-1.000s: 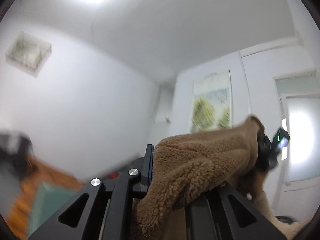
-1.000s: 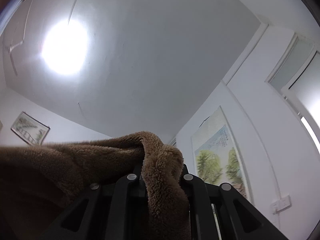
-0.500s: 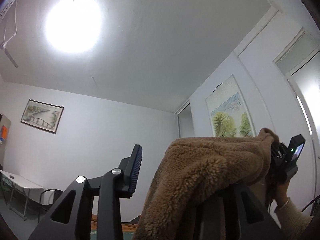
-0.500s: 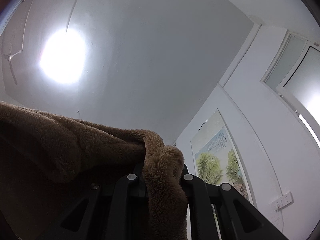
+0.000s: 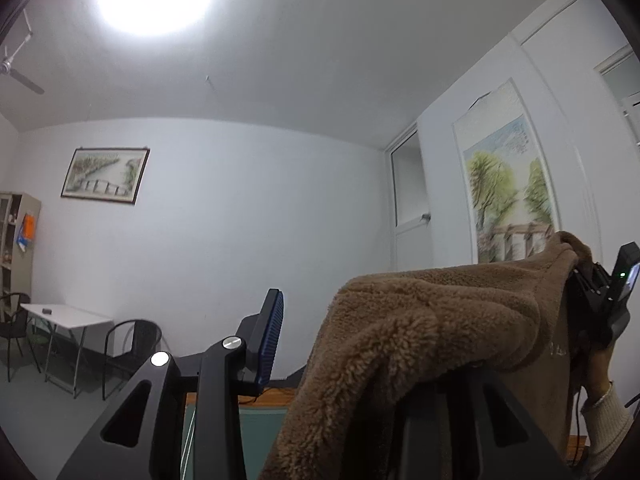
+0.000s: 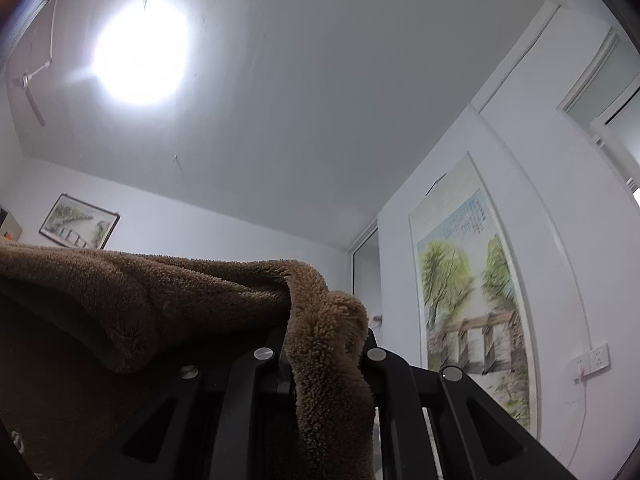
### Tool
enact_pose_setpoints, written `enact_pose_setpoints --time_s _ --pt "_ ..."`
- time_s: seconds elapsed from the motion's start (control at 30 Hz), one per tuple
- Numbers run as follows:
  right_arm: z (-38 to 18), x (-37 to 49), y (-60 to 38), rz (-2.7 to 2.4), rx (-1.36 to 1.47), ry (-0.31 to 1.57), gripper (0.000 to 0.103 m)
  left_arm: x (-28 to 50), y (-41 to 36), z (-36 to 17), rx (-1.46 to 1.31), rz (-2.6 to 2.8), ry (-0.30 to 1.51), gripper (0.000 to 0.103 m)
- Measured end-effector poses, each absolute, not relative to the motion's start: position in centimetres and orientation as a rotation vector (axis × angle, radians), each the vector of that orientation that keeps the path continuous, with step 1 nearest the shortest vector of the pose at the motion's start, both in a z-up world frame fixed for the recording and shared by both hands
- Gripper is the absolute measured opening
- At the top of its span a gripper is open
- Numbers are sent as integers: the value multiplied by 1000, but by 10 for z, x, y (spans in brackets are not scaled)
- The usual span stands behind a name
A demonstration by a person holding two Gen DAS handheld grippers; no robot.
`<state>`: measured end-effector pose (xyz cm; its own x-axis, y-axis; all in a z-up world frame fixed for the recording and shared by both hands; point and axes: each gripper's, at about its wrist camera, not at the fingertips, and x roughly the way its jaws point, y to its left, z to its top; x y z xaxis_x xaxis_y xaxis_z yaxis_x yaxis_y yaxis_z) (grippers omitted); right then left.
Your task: Fold clothes
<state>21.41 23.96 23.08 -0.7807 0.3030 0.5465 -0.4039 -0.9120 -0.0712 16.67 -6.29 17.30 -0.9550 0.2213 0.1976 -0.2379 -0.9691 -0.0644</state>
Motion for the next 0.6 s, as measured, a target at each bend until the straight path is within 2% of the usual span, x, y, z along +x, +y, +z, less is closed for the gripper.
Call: enact_pose_setpoints --time_s 0.27,0.5,0.6 --pt "190 72 256 2773 435 -289 13 23 -74 114 -117 2955 -202 40" --pt "99 -69 259 2854 -15 -358 13 -114 -76 30 -571 2962 -247 40" --pt "52 -133 265 2888 -294 -380 13 -168 -76 -16 -793 2949 -249 40"
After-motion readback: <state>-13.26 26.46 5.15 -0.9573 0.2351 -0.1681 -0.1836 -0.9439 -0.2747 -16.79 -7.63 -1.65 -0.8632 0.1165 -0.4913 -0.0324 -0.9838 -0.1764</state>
